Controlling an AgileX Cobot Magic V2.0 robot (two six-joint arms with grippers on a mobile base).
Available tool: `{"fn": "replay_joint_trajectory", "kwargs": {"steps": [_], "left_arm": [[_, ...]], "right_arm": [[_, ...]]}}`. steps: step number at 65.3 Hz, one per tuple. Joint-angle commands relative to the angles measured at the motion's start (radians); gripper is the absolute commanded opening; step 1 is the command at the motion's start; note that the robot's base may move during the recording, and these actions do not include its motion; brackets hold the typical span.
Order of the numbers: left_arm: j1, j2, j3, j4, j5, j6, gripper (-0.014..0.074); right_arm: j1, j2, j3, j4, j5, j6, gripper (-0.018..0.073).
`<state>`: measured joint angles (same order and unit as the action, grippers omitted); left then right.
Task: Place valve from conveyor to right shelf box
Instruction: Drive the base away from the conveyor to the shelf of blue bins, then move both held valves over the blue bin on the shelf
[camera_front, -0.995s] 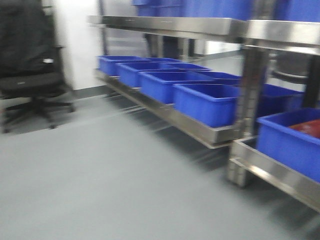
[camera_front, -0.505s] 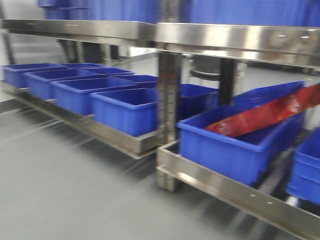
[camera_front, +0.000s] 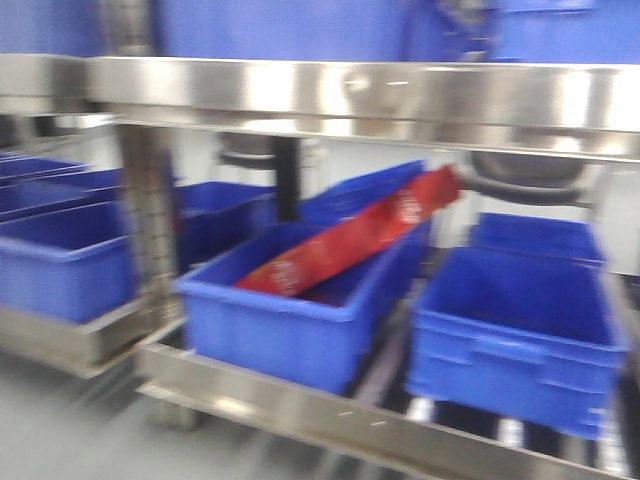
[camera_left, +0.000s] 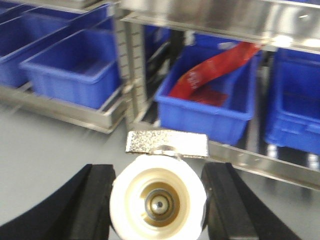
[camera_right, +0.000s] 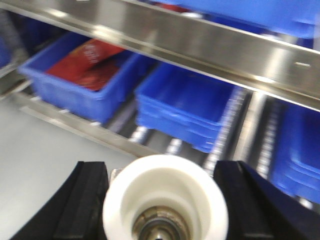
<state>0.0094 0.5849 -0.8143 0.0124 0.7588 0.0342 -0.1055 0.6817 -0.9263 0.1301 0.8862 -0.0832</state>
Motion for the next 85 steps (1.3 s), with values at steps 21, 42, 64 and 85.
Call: {"fn": "replay_joint_trajectory", "kwargs": {"steps": [21,42,64,85], "left_arm": [[-0.004,-0.006,-0.003,-0.004,-0.051,-0.001,-0.0111],[-0.004,-0.006,-0.003,-0.004,-0.051,-0.001,-0.0111],[-0.004,-0.006,-0.003,-0.004,-0.051,-0.001,-0.0111],[-0.004,-0.006,-0.003,-0.004,-0.051,-0.001,-0.0111]], "right_arm": [[-0.001,-0.006,-0.010,-0.004,-0.066,-0.005,-0.0168],[-0.001,-0.006,-0.010,-0.004,-0.066,-0.005,-0.0168],[-0.001,-0.006,-0.010,-0.004,-0.066,-0.005,-0.0168],[-0.001,-0.006,-0.010,-0.004,-0.066,-0.005,-0.0168]]}}
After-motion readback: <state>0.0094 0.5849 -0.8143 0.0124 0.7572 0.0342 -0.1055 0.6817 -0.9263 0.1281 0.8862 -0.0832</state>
